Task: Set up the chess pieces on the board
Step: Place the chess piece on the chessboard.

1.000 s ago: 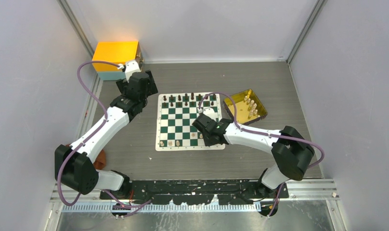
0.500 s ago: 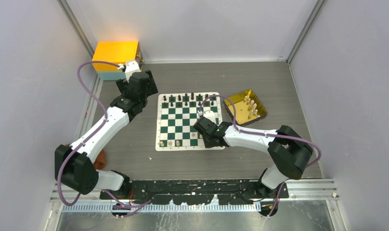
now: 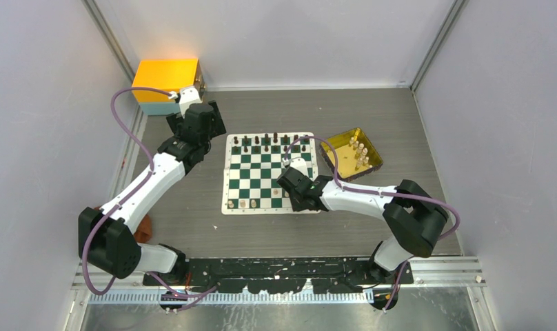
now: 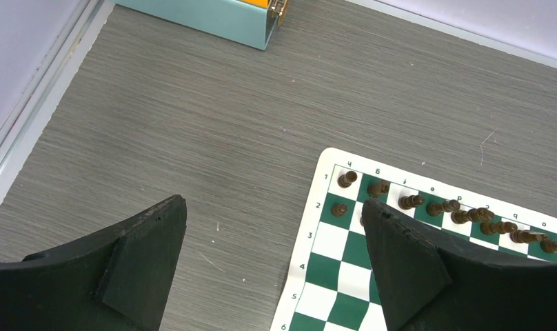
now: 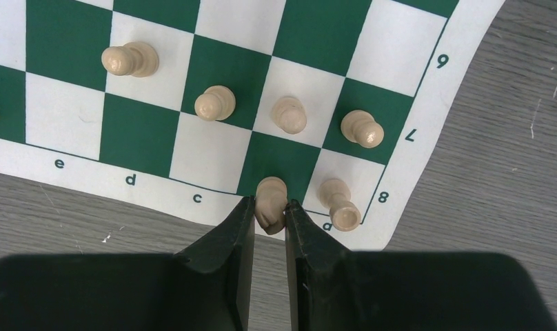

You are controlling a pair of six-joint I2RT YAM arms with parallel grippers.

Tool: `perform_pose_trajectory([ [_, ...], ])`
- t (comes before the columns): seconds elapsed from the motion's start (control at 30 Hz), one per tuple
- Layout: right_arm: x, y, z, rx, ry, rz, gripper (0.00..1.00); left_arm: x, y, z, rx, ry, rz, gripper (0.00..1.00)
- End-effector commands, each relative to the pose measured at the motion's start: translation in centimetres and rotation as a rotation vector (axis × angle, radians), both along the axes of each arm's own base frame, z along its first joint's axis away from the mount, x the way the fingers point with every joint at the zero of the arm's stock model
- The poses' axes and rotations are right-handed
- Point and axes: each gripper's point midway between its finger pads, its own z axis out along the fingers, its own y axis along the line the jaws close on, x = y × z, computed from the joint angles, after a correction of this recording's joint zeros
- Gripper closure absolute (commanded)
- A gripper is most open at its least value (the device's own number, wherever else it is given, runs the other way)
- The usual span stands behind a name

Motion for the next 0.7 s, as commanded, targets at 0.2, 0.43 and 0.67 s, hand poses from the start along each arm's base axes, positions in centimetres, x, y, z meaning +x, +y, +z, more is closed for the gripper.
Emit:
perform_pose_trajectory([
  [0.2,0.5,0.5,1.4,0.032,-0.041,-0.007,1.0,0.2,-0.1,2.1,-0.013,-0.052,-0.002,0.02],
  [0.43,-0.5,-0.3,0.7,0.009,0.0,-0.009,1.0,0.1,-0.1,1.8,-0.02,-0.047,-0.001,0.02],
  [0.67,-1.3,-1.0,0.5,-0.01,0.028,-0.015,1.0,0.0,-0.1,1.4,-0.025,-0.042,0.001,0.02],
])
